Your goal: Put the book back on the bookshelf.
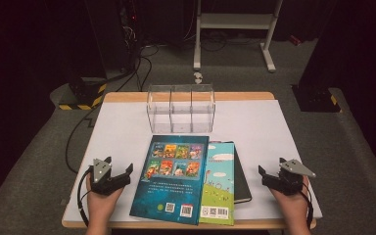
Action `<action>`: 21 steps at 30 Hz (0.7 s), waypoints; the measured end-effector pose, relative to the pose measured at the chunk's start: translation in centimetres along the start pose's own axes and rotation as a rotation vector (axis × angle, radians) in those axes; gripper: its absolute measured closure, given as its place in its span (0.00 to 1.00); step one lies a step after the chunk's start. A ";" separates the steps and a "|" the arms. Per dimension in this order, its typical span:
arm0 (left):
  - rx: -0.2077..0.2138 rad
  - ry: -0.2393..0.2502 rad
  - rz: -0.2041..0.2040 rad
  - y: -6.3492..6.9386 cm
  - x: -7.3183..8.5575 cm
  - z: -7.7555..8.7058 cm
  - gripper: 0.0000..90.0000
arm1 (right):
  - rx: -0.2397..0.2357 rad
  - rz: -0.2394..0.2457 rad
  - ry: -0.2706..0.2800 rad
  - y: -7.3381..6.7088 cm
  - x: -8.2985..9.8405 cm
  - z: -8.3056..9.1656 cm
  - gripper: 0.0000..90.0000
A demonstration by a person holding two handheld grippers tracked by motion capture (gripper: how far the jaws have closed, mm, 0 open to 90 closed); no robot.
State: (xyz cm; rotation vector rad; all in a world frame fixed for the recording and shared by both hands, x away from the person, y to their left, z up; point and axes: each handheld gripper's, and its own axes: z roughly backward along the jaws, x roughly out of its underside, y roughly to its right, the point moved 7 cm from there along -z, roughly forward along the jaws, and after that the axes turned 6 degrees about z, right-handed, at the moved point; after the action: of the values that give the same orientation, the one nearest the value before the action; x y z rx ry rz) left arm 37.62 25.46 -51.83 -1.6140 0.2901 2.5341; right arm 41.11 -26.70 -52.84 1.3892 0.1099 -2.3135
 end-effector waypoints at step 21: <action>0.162 0.007 0.027 1.4 -2.5 -0.7 0.25 | 0.025 0.029 0.034 -0.9 -3.0 -0.4 0.18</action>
State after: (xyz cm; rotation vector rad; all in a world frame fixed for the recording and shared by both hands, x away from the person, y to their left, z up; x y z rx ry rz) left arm 38.97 23.96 -49.75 -1.5693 0.5069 2.4522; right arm 42.31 -24.76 -50.59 1.4335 0.0715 -2.2753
